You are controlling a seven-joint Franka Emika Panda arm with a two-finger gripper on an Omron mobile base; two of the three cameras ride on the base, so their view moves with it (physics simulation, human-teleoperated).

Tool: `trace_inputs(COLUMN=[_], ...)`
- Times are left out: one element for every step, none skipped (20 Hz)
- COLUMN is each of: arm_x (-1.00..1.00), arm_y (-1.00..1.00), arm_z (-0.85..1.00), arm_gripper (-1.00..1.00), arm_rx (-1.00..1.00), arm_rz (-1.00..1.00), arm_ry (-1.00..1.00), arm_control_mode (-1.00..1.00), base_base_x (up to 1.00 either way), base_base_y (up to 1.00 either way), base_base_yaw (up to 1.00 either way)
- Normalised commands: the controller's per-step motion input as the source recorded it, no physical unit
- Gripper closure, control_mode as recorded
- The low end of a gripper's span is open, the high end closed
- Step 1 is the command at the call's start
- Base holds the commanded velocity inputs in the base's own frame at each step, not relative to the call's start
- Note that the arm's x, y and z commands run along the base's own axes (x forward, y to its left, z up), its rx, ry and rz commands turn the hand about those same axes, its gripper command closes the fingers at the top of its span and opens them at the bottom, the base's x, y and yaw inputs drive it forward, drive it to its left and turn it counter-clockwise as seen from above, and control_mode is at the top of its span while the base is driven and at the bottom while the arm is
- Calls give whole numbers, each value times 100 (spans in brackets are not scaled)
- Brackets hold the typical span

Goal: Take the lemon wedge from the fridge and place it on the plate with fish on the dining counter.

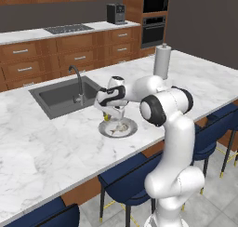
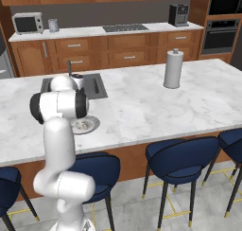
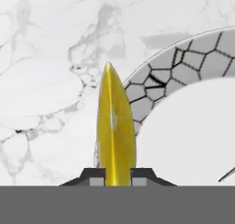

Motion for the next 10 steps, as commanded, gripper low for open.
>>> trace_inputs(arm_x=[11, 8, 4, 1, 0, 0, 0, 0, -1, -36], arm_y=[15, 10, 7, 5, 2, 0, 0, 0, 0, 0], arm_z=[-36, -29, -26, -24, -23, -11, -9, -1, 0, 0], arm_gripper=[100, 100, 100, 100, 100, 100, 100, 100, 100, 100], arm_rx=[-17, -15, -14, -13, -11, -6, -1, -1, -2, -3], arm_rz=[-7, -9, -9, -9, -8, -4, -1, 0, 0, 0], arm_ry=[0, 0, 0, 0, 3, 5, 12, 6, 0, -11], arm_control_mode=[-100, -100, -100, -100, -100, -100, -100, -100, -100, -100], base_base_x=[0, 0, 0, 0, 0, 0, 0, 0, 0, 0], base_base_y=[0, 0, 0, 0, 0, 0, 0, 0, 0, 0], base_base_yaw=[0, 0, 0, 0, 0, 0, 0, 0, 0, 0])
